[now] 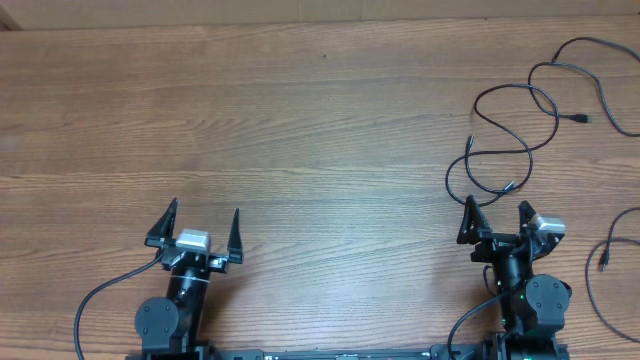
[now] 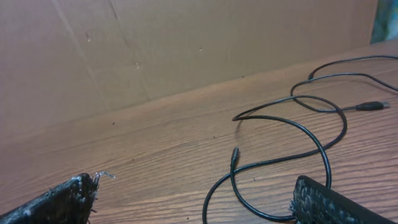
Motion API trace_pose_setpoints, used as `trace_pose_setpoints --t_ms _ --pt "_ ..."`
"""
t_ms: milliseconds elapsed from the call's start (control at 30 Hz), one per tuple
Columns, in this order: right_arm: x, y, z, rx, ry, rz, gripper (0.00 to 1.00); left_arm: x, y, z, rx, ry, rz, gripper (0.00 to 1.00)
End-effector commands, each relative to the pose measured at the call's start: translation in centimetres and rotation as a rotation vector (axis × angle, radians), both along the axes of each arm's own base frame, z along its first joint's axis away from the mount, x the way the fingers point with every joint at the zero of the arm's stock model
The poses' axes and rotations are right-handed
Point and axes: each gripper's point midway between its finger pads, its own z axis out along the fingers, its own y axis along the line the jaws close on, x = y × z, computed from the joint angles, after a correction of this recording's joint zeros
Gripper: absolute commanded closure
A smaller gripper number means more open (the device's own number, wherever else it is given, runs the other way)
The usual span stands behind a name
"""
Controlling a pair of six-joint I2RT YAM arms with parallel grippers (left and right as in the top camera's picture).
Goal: Untangle cables
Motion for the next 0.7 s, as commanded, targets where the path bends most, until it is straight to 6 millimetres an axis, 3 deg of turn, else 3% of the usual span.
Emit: trace_pose_setpoints --t_ms 0,367,667 --pt "0.0 -0.1 -0.1 -0.005 -0.006 -0.009 0.00 0.1 1.8 -0.7 0.064 0.018 0.103 0.00" --pt "0.0 -0.1 -0.1 -0.005 -0.006 -0.009 0.00 0.1 2.9 -2.2 0.020 0.084 0.167 0.00" --pt "0.0 -0.1 -0.1 -0.005 -0.006 -0.009 0.00 0.1 2.9 0.2 -0.140 -0.005 0.161 0.00"
